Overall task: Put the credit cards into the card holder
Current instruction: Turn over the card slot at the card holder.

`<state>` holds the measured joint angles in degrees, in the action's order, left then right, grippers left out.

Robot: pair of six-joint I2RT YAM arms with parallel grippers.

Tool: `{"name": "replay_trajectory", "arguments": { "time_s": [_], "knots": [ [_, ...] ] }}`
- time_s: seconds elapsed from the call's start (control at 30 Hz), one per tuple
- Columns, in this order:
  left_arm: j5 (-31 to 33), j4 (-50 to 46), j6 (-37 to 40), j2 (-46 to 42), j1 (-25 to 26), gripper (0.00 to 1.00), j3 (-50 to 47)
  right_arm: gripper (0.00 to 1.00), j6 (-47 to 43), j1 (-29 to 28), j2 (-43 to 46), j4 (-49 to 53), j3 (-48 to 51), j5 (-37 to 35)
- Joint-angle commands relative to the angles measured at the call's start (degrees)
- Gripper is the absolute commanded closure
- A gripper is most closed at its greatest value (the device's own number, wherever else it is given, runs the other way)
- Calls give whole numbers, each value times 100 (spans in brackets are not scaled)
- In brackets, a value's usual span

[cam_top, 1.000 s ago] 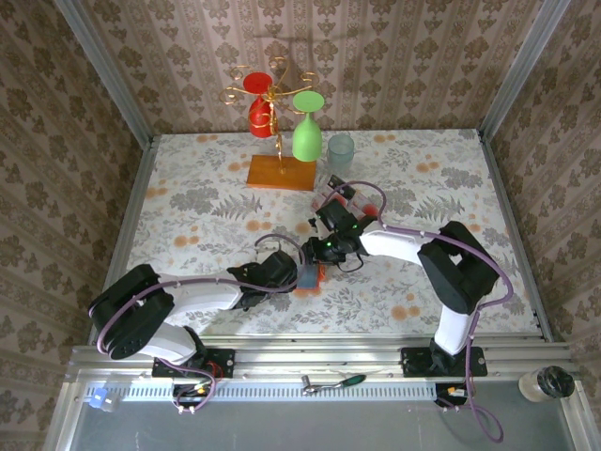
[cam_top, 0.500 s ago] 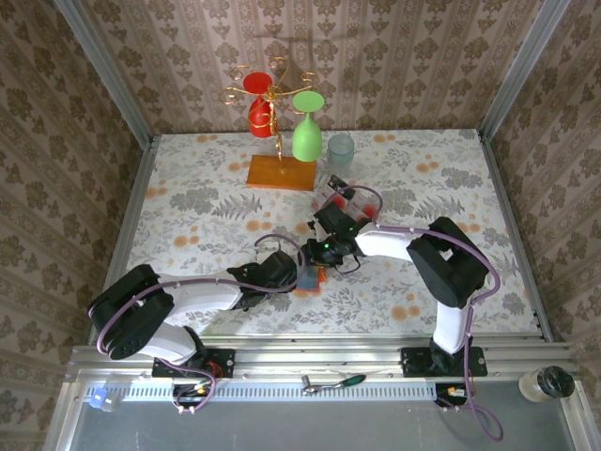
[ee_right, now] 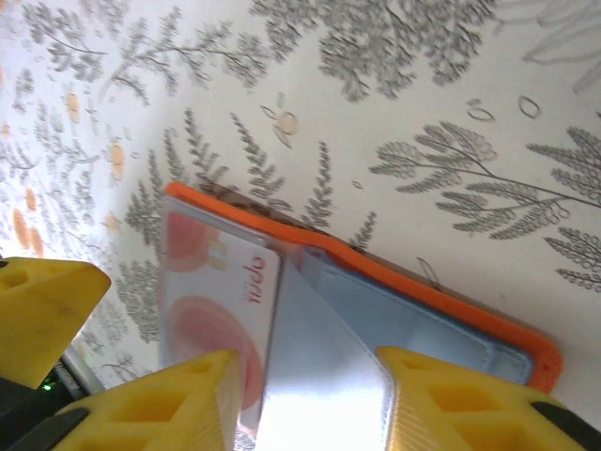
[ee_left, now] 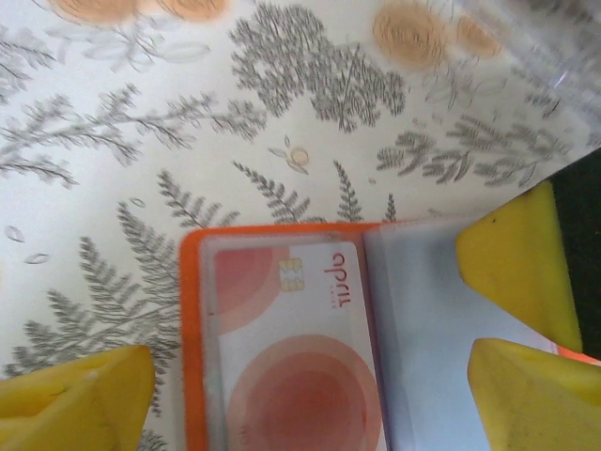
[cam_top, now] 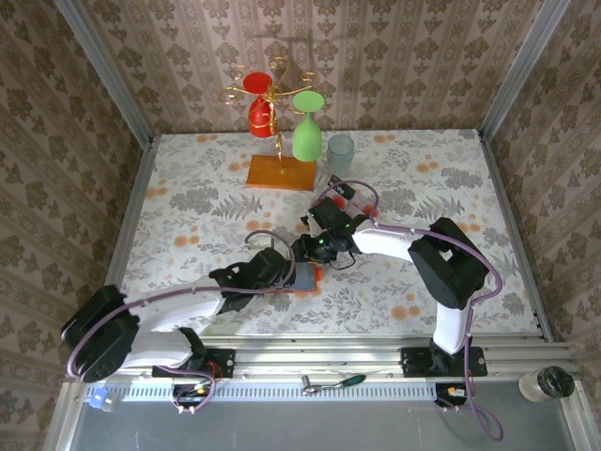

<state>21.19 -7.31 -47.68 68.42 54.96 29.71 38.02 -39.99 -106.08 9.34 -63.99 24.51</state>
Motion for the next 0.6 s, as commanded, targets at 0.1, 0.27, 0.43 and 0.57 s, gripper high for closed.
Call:
{"name": "replay_trajectory", "arguments": {
  "time_s": [0.1,0.27,0.43,0.57],
  "knots": [
    [168,-456,176,-974,-454,11,-157,53,296,-284,105,8,-266,229],
    [100,-750,200,-1548,-739,11,-340,51,507,-568,-204,-53,-582,133],
    [55,-859,101,-2012,-910,11,-547,51,686,-850,-688,-153,-939,34],
    [48,-997,83,-2194,-966,11,-548,51,796,-932,-1074,-231,-1128,7]
  ]
}}
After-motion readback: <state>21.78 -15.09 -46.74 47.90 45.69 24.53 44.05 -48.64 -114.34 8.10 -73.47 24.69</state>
